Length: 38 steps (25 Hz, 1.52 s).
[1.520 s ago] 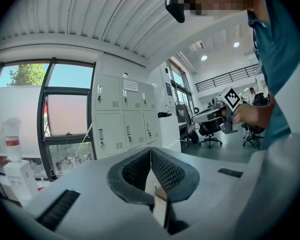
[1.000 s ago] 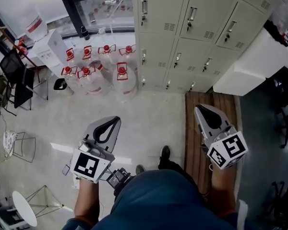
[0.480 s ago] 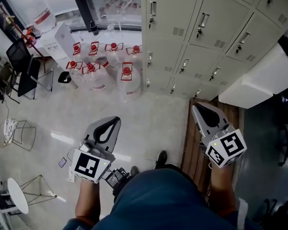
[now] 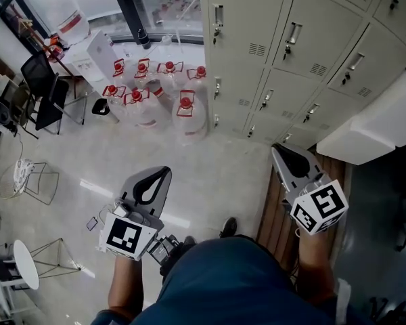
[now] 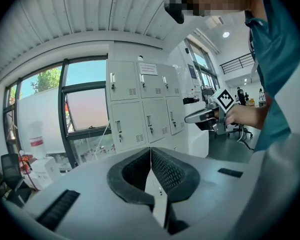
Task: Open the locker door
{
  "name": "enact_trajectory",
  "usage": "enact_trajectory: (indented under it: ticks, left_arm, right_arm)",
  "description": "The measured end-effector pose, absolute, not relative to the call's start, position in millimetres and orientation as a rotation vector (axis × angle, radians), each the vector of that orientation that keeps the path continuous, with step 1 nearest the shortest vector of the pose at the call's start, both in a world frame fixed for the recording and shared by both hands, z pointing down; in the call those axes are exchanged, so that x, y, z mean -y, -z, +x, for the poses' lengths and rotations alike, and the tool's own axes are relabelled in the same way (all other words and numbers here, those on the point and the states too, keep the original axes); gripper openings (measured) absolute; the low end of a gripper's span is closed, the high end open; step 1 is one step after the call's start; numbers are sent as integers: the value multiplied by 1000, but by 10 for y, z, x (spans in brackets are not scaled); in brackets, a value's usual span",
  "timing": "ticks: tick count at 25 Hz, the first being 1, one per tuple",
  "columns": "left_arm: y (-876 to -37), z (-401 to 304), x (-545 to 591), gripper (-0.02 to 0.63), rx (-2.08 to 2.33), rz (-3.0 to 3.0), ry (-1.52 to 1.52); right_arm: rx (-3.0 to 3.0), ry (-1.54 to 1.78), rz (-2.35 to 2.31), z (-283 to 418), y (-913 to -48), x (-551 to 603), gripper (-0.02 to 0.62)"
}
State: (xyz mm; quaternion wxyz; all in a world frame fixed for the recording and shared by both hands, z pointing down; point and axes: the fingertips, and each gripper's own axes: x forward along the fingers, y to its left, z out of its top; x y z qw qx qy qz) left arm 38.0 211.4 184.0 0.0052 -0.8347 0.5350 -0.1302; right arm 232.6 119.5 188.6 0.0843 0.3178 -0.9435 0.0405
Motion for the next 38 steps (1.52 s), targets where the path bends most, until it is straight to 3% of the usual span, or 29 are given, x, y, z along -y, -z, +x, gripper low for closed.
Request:
enact_trajectory:
  ticks: [15, 28, 38]
  left_arm:
    - [-2049, 661, -1441, 18, -1528, -2708, 429]
    - [-1870, -139, -394, 18, -1290, -2770, 379]
    - [-2008, -281, 273, 18, -1157, -2862, 355]
  right_arm:
    - [2719, -174, 1096, 2777, -2142, -755, 38]
    - [2643, -162, 1310, 2046, -1916, -278, 38]
    - [2529, -215, 1422, 1928, -2057, 131, 38]
